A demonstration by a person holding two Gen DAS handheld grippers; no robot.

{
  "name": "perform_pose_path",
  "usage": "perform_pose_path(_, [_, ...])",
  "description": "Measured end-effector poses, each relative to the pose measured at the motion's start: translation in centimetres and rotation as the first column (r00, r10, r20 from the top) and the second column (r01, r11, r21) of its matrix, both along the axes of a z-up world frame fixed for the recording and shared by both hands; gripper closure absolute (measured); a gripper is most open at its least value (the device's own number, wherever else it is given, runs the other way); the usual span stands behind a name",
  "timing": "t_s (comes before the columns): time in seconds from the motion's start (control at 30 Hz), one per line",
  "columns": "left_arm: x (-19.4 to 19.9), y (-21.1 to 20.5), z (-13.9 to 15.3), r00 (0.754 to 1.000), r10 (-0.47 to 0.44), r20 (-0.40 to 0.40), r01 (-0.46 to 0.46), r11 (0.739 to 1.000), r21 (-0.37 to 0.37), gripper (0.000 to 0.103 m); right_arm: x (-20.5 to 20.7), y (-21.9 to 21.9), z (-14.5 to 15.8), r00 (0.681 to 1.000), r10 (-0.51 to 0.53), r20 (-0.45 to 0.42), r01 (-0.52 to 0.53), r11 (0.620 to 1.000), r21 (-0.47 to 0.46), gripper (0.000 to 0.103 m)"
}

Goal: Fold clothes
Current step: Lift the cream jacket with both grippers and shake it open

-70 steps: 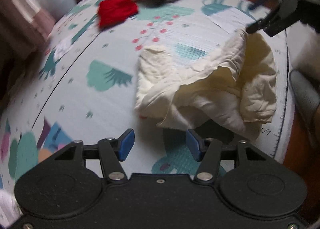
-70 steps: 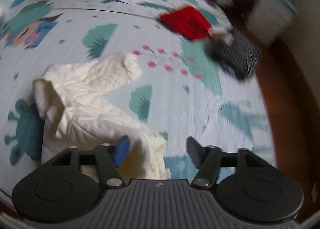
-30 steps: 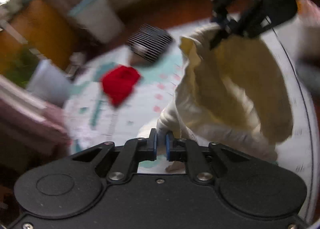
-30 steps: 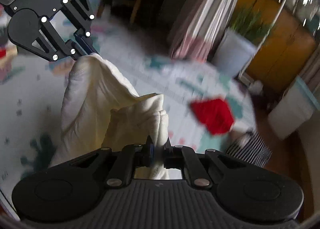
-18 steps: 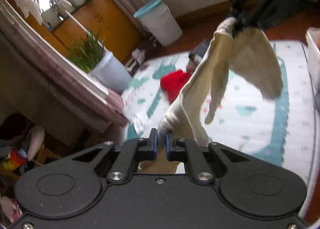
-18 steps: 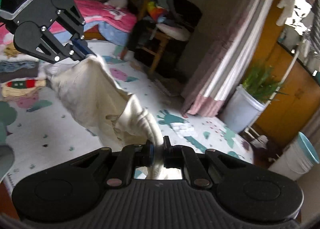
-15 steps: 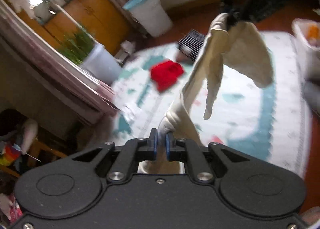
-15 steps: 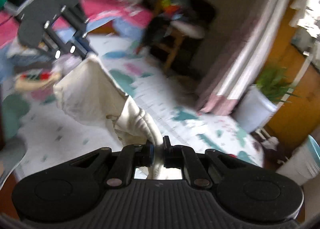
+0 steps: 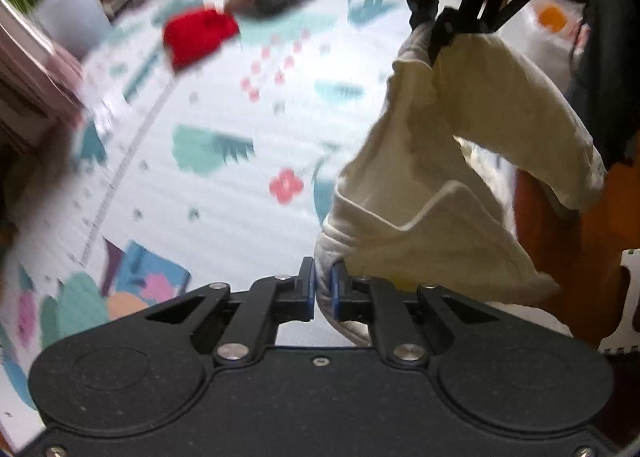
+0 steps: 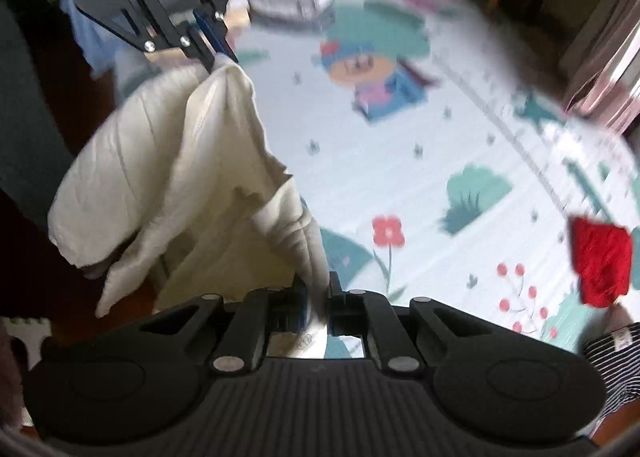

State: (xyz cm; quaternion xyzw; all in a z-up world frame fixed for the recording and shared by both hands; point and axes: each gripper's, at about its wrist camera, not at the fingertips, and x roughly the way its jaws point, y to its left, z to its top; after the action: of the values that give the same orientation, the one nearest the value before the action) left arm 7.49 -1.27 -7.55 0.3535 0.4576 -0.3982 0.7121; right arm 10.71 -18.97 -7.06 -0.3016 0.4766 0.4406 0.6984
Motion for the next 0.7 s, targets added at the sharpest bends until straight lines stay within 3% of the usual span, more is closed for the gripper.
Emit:
perform_pose_path(0.23, [8.9, 1.1, -7.4, 0.998, 0.056, -0.009, -0.055, 0.993, 0.107, 0.097, 8.2, 3.8, -8.0, 0.998, -0.032, 0.051, 0.037, 0.993, -0.109, 0.093])
perform_pose_path(0.4, [14.5, 3.1, -11.6, 0.985, 0.170, -0.009, -0.169, 0.983, 0.069, 0.097, 14.6, 4.4, -12.5, 0.990, -0.123, 0.076, 0.130, 0.987, -0.091, 0.092])
perform_pose_path(0.7, [19.7, 3.3, -16.6, 0.974, 0.225, -0.014, -0.225, 0.973, 0.052, 0.096, 20.6, 6.3, -18.0, 0.976, -0.186, 0.113, 0.195, 0.978, -0.079, 0.091])
